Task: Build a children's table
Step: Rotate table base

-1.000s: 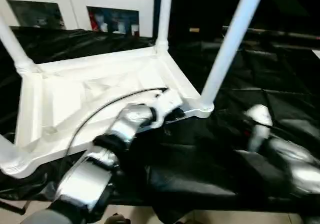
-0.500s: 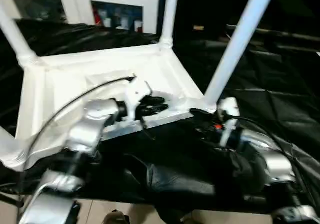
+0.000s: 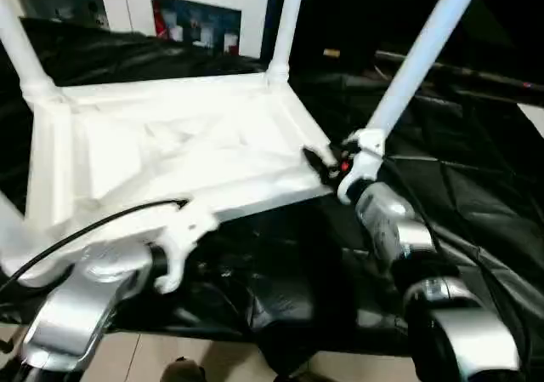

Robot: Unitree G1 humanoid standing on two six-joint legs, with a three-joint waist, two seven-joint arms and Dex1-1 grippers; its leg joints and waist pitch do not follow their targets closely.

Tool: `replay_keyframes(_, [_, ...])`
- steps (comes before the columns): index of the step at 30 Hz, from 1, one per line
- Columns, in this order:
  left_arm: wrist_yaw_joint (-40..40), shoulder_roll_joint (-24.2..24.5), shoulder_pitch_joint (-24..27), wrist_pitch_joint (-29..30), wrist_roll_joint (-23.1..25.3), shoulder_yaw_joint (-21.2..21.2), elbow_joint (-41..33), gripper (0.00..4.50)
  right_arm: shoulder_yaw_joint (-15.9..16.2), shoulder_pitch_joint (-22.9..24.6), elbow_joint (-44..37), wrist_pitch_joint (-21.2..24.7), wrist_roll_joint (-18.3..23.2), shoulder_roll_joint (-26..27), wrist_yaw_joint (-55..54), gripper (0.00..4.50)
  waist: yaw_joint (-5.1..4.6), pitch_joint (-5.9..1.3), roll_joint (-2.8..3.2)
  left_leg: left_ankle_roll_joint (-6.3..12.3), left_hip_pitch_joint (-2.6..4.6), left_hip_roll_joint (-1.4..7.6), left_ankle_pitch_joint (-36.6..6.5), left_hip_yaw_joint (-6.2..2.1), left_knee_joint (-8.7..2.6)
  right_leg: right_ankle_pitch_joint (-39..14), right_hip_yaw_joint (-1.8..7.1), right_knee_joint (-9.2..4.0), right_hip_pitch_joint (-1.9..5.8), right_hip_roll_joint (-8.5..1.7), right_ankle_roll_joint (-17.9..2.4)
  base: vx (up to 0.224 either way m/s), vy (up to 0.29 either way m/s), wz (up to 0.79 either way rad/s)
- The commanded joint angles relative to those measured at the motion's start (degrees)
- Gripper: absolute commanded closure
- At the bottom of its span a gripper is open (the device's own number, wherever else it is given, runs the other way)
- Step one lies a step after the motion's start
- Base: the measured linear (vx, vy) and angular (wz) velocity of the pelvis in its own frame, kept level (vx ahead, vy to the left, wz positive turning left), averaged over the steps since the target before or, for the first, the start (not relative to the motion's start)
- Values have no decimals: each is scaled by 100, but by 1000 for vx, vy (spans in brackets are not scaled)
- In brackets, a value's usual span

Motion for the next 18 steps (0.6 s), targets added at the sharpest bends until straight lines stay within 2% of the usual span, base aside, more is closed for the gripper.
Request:
replay_keyframes(1, [304,39,31,269,77,90,-254,177,-336,-118,331,-213,117,-174,-431,130,-9,-359,138,-216,134,259,-873,-107,-418,-807,337,-370,217,-464,-835,0,0,0])
replay_keyframes(2, [465,93,139,420,110,152,-352,168,-513,-259,582,-322,167,-267,-736,130,-6,-374,134,-243,137,271,-846,-107,-415,-702,335,-338,220,-470,-866,0,0,0])
replay_keyframes(5, [612,134,236,524,139,212,-462,139,-659,-380,830,-417,213,-397,-1059,130,52,-375,84,-196,121,249,-732,-96,-395,-520,334,-322,243,-463,-867,0,0,0])
replay_keyframes(6, [696,158,292,549,189,248,-522,134,-748,-455,988,-469,233,-495,-1261,130,80,-372,60,-175,129,243,-708,-89,-391,-504,328,-325,228,-452,-877,0,0,0])
replay_keyframes(7, [743,154,325,562,219,292,-550,115,-810,-497,1075,-487,248,-571,-1368,130,109,-365,80,-179,129,236,-740,-85,-389,-552,330,-331,223,-449,-864,0,0,0])
replay_keyframes(9, [824,132,376,544,287,391,-588,105,-901,-588,1251,-544,224,-729,-1519,130,141,-366,47,-209,131,233,-773,-83,-385,-597,322,-336,224,-435,-822,0,0,0])
replay_keyframes(10, [841,131,384,525,303,416,-589,99,-915,-606,1281,-555,218,-766,-1536,130,168,-369,54,-229,125,233,-776,-91,-383,-626,319,-330,229,-443,-803,0,0,0])
replay_keyframes(11, [886,126,387,461,338,468,-582,85,-947,-655,1352,-578,201,-868,-1548,130,186,-364,24,-235,119,223,-829,-85,-378,-686,320,-343,228,-435,-767,0,0,0])
replay_keyframes(12, [943,121,362,413,296,496,-587,85,-971,-700,1424,-610,177,-938,-1551,130,196,-367,26,-241,115,221,-852,-89,-376,-721,320,-341,234,-439,-757,0,0,0])
replay_keyframes(13, [982,72,293,302,209,584,-573,64,-983,-751,1495,-635,140,-1065,-1561,130,199,-368,26,-256,106,222,-901,-97,-376,-791,314,-346,233,-441,-733,0,0,0])
replay_keyframes(14, [990,67,276,263,178,606,-575,58,-990,-769,1522,-647,125,-1102,-1569,130,206,-368,46,-267,103,217,-921,-101,-375,-813,314,-348,236,-446,-728,0,0,0])
replay_keyframes(15, [998,62,258,224,147,629,-578,54,-998,-788,1550,-660,110,-1139,-1576,130,209,-374,33,-270,104,217,-919,-102,-367,-789,310,-349,235,-443,-731,0,0,0])
replay_keyframes(16, [953,51,214,118,12,735,-580,48,-1026,-839,1622,-679,87,-1265,-1585,130,214,-377,63,-273,102,216,-915,-110,-366,-745,308,-336,234,-439,-738,0,0,0])
replay_keyframes(17, [938,58,214,97,-6,747,-579,35,-1027,-846,1633,-680,83,-1283,-1587,130,208,-380,47,-271,101,209,-920,-106,-361,-734,303,-341,233,-430,-749,0,0,0])
replay_keyframes(18, [823,118,218,-72,-144,841,-566,22,-1030,-894,1714,-685,57,-1413,-1604,130,211,-385,60,-273,100,204,-921,-105,-354,-666,301,-336,233,-425,-773,0,0,0])
